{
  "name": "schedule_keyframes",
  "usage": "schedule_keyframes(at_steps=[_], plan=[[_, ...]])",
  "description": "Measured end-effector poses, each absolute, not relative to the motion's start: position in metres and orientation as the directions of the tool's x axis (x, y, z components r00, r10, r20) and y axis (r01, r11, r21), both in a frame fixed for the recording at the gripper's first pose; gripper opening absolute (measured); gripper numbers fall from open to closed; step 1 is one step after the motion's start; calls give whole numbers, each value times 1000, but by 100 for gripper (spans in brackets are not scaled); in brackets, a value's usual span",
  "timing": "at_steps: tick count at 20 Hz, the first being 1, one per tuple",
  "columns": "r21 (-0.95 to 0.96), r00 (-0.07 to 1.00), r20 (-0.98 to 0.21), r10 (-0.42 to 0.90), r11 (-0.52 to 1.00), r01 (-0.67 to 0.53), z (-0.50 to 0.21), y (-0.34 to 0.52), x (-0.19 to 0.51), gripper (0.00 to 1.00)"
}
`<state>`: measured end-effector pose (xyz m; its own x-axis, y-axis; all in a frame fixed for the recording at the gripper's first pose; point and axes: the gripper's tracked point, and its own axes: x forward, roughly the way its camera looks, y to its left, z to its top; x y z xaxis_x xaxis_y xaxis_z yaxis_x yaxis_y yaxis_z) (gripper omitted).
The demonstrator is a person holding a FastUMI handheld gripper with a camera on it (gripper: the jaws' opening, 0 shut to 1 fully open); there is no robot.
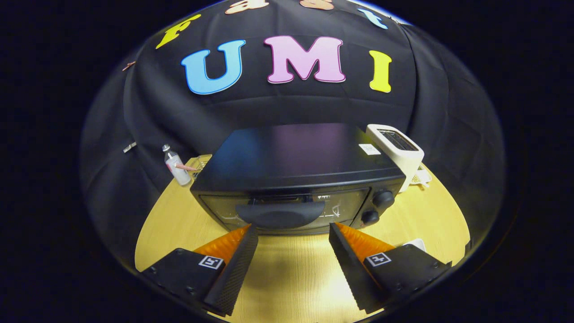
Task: Open the toaster oven, put the food inside, and close the toaster oven door.
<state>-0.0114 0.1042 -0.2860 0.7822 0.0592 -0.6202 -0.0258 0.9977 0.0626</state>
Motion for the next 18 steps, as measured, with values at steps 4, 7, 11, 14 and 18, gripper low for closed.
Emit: schedule_keyframes(at_steps=[4,7,11,14,18], plan=[[45,788,-614,54,998,-34,-281,94,-15,99],[31,812,-581,58,998,-49,-268,91,-19,99],[27,850,-523,61,998,-55,-239,87,-23,99],[52,874,-482,70,997,-51,-211,82,-23,99],[57,907,-414,75,997,-56,-162,70,-20,99]])
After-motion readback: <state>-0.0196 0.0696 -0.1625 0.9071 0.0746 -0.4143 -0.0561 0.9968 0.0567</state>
